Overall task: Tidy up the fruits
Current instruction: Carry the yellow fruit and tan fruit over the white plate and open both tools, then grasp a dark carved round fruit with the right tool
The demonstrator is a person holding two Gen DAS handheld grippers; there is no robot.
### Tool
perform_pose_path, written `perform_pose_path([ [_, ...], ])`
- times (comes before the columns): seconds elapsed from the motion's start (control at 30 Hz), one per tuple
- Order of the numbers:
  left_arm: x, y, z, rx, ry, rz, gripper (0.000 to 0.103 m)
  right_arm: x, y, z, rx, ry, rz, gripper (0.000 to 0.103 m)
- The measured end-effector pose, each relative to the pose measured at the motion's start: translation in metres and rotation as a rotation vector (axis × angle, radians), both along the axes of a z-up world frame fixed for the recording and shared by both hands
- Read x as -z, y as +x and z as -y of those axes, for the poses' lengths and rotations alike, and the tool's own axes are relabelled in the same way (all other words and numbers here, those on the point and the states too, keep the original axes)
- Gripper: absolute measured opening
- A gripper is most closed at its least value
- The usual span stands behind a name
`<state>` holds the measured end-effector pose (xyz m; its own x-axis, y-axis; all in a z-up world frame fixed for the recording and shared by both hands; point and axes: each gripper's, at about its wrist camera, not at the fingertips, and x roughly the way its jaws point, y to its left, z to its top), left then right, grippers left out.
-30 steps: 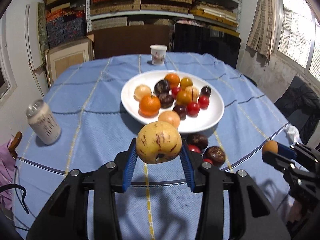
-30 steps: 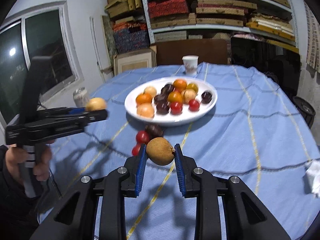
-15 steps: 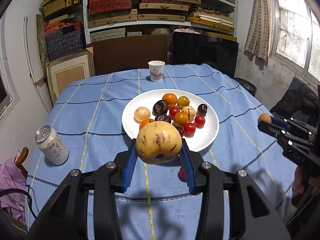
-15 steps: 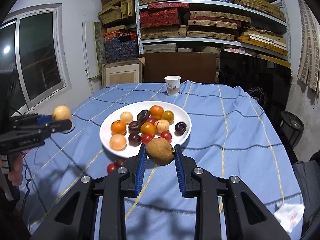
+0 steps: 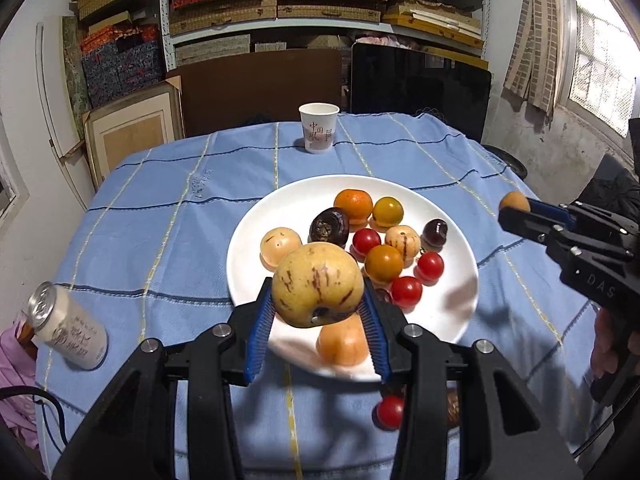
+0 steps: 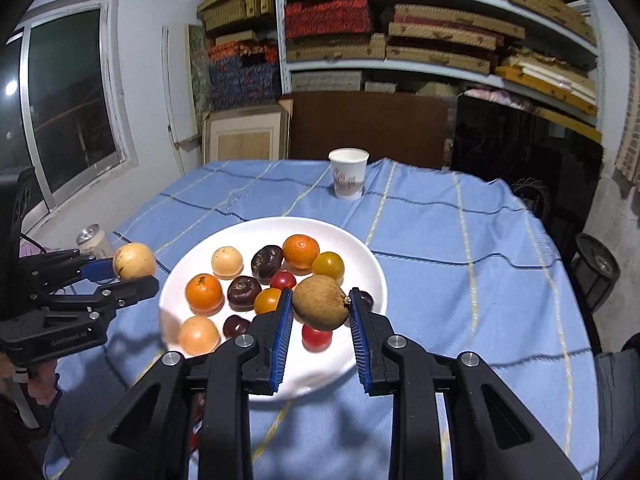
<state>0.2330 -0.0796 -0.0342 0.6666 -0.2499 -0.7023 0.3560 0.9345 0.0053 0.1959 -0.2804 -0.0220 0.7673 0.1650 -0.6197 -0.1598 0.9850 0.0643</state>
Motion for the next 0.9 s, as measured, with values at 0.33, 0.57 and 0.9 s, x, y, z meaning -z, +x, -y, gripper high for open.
perform_pose_path([
  [0.33, 0.023, 0.061, 0.025, -0.005, 0.023, -0.049, 0.053, 0.038, 0.061, -0.012, -0.044, 0.026, -0.107, 0.05],
  [0.57, 0.004, 0.043, 0.003, -0.055, -0.042, 0.004, 0.074, 0.026, 0.043, -0.01, -0.028, 0.026, -0.075, 0.053],
  [0.9, 0.026, -0.058, -0.028, 0.018, -0.003, -0.038, 0.083, 0.05, -0.075, -0.039, -0.13, 0.023, -0.13, 0.053],
])
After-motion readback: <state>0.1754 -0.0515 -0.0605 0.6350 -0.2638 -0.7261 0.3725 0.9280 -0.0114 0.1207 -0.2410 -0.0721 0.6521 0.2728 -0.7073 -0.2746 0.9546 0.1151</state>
